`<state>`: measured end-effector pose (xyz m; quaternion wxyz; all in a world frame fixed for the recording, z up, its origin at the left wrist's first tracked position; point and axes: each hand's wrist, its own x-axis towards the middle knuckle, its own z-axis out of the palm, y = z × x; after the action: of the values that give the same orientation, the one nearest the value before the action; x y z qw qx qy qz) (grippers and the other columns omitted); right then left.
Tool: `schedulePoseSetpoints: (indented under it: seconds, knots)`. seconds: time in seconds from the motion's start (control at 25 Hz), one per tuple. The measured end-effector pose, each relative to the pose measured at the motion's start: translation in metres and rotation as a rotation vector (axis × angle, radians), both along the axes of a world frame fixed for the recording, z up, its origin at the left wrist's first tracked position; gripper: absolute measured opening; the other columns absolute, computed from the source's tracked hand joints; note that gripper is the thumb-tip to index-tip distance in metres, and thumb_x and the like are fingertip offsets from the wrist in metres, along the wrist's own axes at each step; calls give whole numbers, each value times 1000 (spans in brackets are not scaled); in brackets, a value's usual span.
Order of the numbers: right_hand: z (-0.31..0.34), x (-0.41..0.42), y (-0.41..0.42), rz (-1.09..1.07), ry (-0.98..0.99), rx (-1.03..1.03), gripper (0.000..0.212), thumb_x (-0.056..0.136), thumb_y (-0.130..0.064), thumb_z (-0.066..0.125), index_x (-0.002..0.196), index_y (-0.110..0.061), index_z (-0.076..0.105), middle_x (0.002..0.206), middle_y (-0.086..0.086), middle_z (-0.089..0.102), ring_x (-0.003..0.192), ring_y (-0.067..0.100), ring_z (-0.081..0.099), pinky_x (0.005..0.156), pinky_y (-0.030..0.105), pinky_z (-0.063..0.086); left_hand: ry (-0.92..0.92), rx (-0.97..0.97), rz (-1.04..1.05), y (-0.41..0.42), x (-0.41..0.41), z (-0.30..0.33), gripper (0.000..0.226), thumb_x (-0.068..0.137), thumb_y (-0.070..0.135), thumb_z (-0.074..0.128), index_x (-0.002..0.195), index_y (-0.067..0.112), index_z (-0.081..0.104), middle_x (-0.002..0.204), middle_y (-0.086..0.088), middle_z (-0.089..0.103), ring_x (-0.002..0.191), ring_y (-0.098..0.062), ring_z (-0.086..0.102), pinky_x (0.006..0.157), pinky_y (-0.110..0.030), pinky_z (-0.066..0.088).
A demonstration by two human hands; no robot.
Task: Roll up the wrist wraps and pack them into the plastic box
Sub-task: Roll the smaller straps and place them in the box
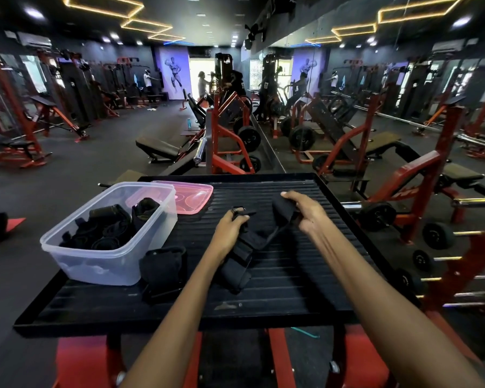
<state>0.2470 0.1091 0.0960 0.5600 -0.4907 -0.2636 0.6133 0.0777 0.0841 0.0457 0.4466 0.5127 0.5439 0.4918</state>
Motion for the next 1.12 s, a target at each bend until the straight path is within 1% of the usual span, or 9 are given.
schedulePoseSetpoints:
  seconds: [0.08,0.16,0.32,0.48,0.6,0.68,0.84,0.96,1.12]
  knots:
    - [0,-6,6,-170,-3,44,15,78,5,60,74,-9,59,80,14,61,62,23,58,48,29,53,44,4,-33,-1,2,0,27,92,28,53,114,14,60,116,-3,64,108,-18,58,97,-30,41]
    - [5,-13,6,-191,-1,143,33,82,14,49,98,-14,54,94,13,56,65,24,59,52,35,58,89,25,-15,-1,2,-4,35,93,37,50,117,13,60,118,-3,64,110,-17,57,99,-32,41]
    - [13,-14,8,-124,-370,307,91,80,16,54,145,-39,22,138,-3,39,100,21,60,81,33,55,12,30,15,2,0,-7,32,95,37,48,112,15,63,117,-4,66,111,-19,59,104,-37,42]
    - [28,-17,12,-76,-231,425,68,98,-12,41,148,-40,4,148,2,34,79,12,57,63,23,46,-177,11,114,-3,3,2,37,100,34,34,115,14,62,119,-6,63,110,-19,57,100,-37,41]
    - [26,-18,14,61,-523,560,67,101,-37,34,147,-36,-14,122,1,62,86,10,55,76,32,39,-219,5,149,-6,1,5,40,102,30,30,112,11,64,118,-12,64,103,-20,58,93,-38,44]
    - [33,-17,7,226,-875,642,62,100,-29,38,148,-38,1,100,-1,70,85,11,57,83,37,43,-135,44,163,-4,-1,3,40,102,27,31,116,8,64,118,-14,64,108,-23,58,94,-38,44]
    - [53,-11,2,503,-1705,737,33,98,-22,44,127,-35,55,132,-1,53,119,24,51,98,39,40,5,153,251,-1,1,-3,41,101,26,36,109,-1,65,111,-23,66,109,-35,59,90,-34,43]
    - [52,-11,-3,531,-1908,756,30,98,-23,44,121,-36,58,134,-8,53,116,27,48,93,40,33,28,212,314,-3,5,-4,37,100,24,39,105,0,67,105,-18,69,102,-29,61,79,-26,40]
    - [47,-12,-4,408,-1947,850,33,99,-20,42,120,-39,57,130,-8,55,106,25,46,84,35,28,-8,227,355,-6,7,-3,29,98,24,44,100,4,65,89,-5,64,86,-15,54,71,-20,34]
